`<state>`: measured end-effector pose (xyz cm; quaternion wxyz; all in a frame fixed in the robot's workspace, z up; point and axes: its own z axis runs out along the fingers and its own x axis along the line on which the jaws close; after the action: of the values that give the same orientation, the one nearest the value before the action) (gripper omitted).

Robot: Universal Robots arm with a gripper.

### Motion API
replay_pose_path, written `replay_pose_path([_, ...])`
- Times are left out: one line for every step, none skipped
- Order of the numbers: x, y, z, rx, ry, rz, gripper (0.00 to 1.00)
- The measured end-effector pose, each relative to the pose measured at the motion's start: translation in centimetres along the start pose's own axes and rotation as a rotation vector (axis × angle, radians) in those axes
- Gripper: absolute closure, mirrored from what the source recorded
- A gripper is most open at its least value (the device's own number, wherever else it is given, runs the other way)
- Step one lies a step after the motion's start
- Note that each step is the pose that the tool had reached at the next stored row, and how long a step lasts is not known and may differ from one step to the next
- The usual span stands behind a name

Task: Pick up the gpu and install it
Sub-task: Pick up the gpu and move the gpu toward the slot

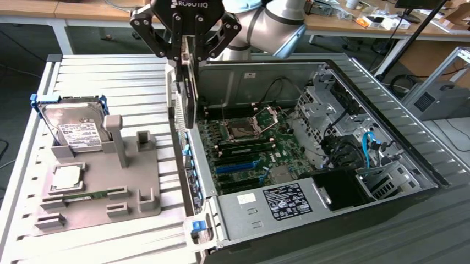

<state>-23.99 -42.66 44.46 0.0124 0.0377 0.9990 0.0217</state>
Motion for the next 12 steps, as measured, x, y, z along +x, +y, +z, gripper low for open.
replay_pose_path([-0.08,0.01,0.00,0.0000,0.0000,0.000,0.73])
replay_pose_path([-0.17,0.01,0.00,0.0000,0.0000,0.000,0.73])
replay_pose_path([-0.25,0.02,0.01,0.0000,0.0000,0.000,0.73])
replay_pose_path([-0.32,0.02,0.01,0.0000,0.0000,0.000,0.73])
replay_pose_path([-0.40,0.03,0.01,0.0000,0.0000,0.000,0.73])
replay_pose_path([-0.49,0.04,0.01,0.0000,0.0000,0.000,0.73])
replay_pose_path([-0.56,0.04,0.01,0.0001,0.0000,0.000,0.73])
replay_pose_path([-0.64,0.05,0.01,0.0001,0.0001,0.000,0.73])
replay_pose_path([-0.72,0.05,0.02,0.0000,0.0000,0.000,0.73])
replay_pose_path([-0.81,0.06,0.02,0.0000,0.0000,0.000,0.73])
replay_pose_path([-0.88,0.07,0.03,-0.0001,0.0000,0.000,0.73])
replay_pose_path([-0.98,0.07,0.03,0.0000,0.0000,0.000,0.73])
